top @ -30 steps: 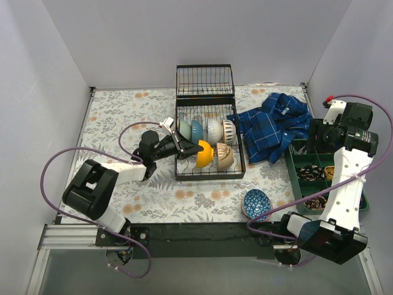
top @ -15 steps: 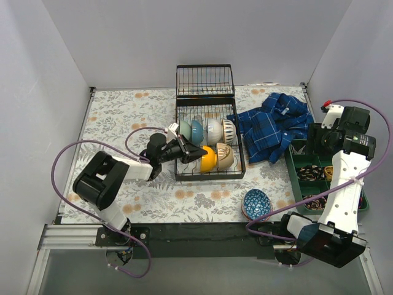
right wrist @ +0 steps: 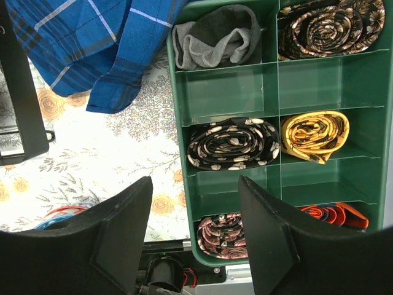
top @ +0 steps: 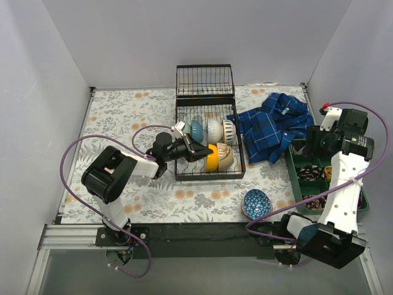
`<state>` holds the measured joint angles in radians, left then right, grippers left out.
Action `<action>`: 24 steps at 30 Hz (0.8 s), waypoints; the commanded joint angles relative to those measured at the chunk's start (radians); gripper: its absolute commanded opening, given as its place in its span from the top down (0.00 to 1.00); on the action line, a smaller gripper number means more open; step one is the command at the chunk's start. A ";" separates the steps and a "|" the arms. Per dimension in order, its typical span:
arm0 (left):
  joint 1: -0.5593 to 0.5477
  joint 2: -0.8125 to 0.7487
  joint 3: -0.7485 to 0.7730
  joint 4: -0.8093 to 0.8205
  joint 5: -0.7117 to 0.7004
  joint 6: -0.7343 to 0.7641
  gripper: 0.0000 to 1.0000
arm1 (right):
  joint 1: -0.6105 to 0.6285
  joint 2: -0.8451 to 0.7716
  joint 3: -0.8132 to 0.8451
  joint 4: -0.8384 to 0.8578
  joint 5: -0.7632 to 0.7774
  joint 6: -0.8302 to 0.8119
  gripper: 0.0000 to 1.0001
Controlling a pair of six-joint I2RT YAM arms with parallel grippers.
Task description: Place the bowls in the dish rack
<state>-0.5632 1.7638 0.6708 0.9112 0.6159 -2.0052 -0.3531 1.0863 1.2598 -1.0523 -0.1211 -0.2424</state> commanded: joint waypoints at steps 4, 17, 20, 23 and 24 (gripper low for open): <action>-0.001 0.016 -0.004 0.020 -0.010 -0.075 1.00 | -0.004 -0.008 -0.008 0.012 -0.002 -0.008 0.34; 0.071 -0.079 0.062 -0.231 0.039 0.098 0.56 | -0.003 0.023 0.023 0.028 -0.035 0.009 0.34; 0.078 -0.118 0.111 -0.435 0.038 0.209 0.44 | -0.003 0.033 0.046 0.026 -0.034 0.008 0.33; 0.082 -0.165 0.153 -0.624 0.027 0.331 0.36 | -0.003 0.052 0.069 0.020 -0.028 -0.012 0.33; 0.083 -0.188 0.162 -0.664 0.025 0.367 0.35 | -0.004 0.055 0.073 0.017 -0.028 -0.020 0.33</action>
<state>-0.4923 1.6890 0.7631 0.5156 0.6437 -1.8290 -0.3531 1.1233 1.2720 -1.0481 -0.1379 -0.2409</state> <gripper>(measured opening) 0.633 0.666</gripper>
